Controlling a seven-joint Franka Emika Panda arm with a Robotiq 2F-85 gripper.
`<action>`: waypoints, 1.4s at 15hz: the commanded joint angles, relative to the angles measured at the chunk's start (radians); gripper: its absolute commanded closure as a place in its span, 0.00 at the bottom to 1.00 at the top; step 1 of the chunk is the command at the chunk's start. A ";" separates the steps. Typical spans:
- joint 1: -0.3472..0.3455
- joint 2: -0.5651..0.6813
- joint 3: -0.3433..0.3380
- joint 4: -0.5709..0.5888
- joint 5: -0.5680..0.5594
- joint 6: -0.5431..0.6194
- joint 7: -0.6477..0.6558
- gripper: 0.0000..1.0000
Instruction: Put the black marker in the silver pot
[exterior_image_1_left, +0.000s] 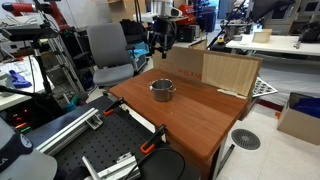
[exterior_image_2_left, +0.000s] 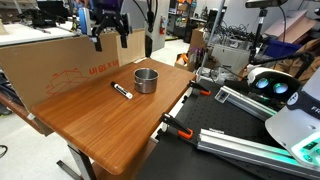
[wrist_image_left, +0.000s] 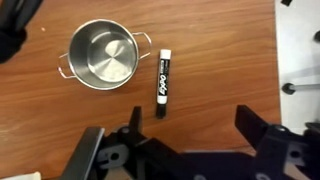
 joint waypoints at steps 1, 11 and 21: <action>0.035 0.075 -0.033 0.052 -0.072 0.025 0.062 0.00; 0.085 0.268 -0.091 0.147 -0.158 0.022 0.169 0.00; 0.142 0.391 -0.128 0.214 -0.206 -0.006 0.223 0.25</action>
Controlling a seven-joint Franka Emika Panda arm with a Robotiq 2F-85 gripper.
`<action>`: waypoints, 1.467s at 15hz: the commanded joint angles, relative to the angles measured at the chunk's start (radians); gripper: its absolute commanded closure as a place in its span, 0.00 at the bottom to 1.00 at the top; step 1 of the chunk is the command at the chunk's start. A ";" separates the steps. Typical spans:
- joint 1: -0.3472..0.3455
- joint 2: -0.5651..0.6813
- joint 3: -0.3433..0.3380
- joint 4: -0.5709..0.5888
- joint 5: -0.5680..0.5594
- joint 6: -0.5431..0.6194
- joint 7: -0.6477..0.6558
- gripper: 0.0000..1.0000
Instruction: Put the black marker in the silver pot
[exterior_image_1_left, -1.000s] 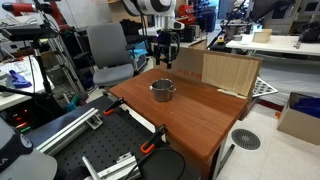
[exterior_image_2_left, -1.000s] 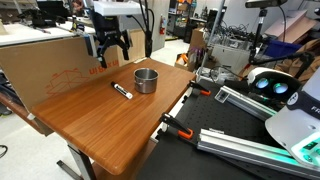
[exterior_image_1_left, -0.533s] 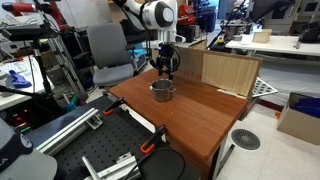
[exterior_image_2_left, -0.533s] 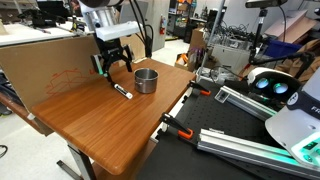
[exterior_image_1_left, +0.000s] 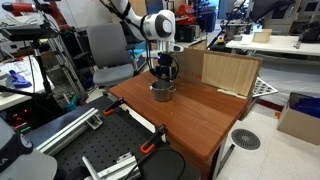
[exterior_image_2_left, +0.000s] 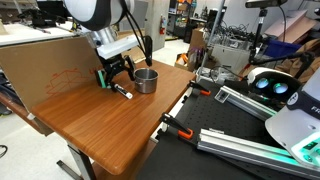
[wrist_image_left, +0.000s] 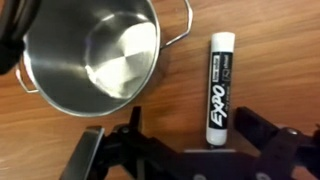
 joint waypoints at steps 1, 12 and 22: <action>0.036 0.047 -0.026 0.065 -0.035 -0.042 0.039 0.26; 0.033 0.047 -0.017 0.103 -0.026 -0.092 0.035 0.94; 0.040 -0.015 0.059 0.066 0.011 -0.057 -0.005 0.94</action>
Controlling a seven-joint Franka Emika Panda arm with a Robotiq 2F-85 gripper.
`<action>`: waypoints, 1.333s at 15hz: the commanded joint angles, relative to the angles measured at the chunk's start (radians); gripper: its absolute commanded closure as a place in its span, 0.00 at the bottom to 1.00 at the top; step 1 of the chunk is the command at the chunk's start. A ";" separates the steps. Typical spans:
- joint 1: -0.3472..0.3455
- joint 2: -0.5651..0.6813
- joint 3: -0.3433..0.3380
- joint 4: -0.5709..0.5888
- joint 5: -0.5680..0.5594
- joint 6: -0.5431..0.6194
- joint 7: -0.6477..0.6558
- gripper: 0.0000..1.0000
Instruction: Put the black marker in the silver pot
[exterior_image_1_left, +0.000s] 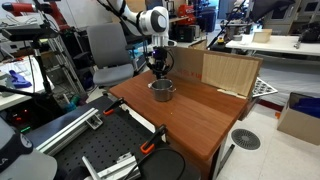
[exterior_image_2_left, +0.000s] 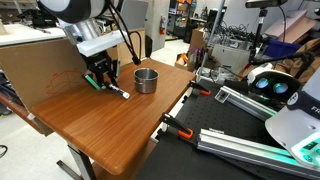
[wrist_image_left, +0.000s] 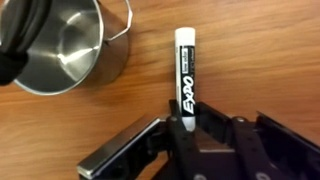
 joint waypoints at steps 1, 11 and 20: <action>0.006 -0.054 0.030 -0.042 0.026 0.021 -0.029 0.94; -0.007 -0.312 0.069 -0.218 0.086 0.078 -0.051 0.94; -0.071 -0.511 0.026 -0.486 0.044 0.284 -0.076 0.94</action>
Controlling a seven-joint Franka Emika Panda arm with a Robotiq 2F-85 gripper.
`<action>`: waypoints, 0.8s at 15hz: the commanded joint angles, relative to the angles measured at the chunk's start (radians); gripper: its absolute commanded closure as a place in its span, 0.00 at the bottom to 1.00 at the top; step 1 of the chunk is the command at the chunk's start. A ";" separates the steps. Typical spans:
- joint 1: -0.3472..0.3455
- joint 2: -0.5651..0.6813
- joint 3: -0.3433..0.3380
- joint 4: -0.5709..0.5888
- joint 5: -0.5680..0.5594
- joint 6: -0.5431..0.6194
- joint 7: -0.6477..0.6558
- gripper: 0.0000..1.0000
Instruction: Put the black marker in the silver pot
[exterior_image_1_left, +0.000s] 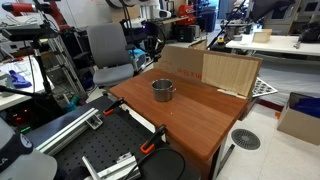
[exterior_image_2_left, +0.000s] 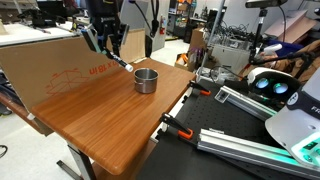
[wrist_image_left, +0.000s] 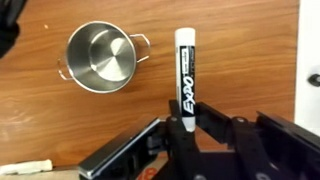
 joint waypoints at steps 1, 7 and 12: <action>-0.035 -0.084 -0.009 -0.115 -0.006 0.123 -0.019 0.94; -0.085 -0.097 -0.041 -0.187 -0.017 0.211 -0.018 0.94; -0.076 -0.091 -0.075 -0.268 -0.093 0.369 0.014 0.94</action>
